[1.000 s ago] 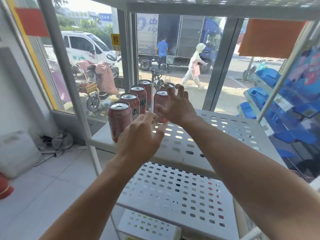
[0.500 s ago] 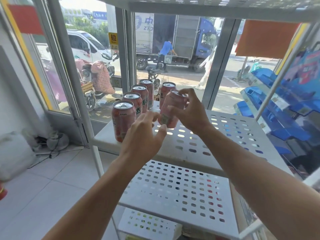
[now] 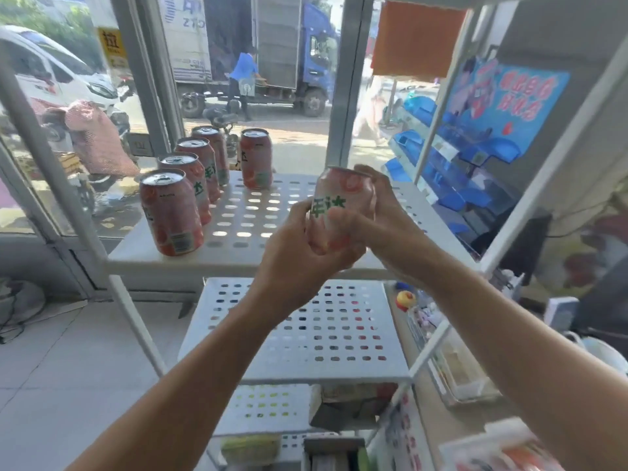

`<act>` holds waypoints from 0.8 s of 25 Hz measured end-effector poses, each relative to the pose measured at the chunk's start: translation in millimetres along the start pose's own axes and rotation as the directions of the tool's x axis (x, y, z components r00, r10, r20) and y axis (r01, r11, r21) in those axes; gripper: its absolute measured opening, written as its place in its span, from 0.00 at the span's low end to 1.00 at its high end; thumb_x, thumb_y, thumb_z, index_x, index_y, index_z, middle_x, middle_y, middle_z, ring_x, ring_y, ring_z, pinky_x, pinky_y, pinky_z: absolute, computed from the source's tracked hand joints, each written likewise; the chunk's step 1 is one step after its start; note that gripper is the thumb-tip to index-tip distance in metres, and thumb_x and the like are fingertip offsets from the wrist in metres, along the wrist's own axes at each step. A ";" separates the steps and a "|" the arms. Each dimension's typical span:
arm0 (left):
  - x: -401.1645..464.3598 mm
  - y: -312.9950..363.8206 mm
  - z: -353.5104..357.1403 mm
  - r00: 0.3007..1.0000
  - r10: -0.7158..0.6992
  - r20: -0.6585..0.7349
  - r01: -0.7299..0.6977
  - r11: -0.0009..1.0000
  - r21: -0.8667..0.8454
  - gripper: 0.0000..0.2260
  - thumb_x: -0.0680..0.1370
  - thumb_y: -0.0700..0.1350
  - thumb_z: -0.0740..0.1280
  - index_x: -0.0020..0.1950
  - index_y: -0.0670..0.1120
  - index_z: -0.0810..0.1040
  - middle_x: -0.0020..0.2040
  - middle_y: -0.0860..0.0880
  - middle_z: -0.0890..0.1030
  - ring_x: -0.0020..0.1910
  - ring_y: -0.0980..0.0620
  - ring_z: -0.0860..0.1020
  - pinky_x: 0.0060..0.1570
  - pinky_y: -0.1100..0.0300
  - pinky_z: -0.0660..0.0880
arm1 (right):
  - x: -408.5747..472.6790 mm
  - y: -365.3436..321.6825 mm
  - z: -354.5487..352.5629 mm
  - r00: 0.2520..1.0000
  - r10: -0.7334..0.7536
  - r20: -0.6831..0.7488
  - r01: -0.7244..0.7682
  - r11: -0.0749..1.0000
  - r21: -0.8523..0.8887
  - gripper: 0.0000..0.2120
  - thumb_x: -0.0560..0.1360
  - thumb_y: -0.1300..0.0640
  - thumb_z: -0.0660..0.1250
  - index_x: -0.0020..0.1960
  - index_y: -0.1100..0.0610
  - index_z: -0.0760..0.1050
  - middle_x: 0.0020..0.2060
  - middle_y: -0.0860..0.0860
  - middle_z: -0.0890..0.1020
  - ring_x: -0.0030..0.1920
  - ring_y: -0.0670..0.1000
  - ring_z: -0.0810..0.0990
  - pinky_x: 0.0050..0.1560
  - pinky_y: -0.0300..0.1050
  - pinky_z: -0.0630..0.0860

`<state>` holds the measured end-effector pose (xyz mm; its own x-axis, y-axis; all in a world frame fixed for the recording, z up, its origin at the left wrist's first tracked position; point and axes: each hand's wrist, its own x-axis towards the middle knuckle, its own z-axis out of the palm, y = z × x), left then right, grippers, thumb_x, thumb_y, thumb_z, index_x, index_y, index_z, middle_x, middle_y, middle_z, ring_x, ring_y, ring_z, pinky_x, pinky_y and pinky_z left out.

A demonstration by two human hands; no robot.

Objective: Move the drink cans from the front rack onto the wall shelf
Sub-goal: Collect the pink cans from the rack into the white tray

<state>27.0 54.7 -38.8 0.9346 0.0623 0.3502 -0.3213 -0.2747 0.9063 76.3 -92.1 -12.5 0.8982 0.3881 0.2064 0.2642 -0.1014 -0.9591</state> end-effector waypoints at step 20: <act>-96.5 -6.7 281.6 0.574 0.212 0.791 -0.417 0.907 0.059 0.28 0.74 0.60 0.68 0.69 0.49 0.69 0.62 0.50 0.77 0.60 0.53 0.76 0.59 0.56 0.72 | -355.2 153.4 -189.6 0.279 0.367 -0.887 -0.420 0.878 0.231 0.28 0.59 0.45 0.77 0.57 0.51 0.78 0.52 0.53 0.84 0.53 0.54 0.83 0.55 0.56 0.81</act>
<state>-18.1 -219.7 -145.4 0.5889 -0.7814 0.2063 -0.6718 -0.3314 0.6625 -135.6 -419.2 -196.3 0.6594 -0.7418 -0.1223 -0.2261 -0.0404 -0.9733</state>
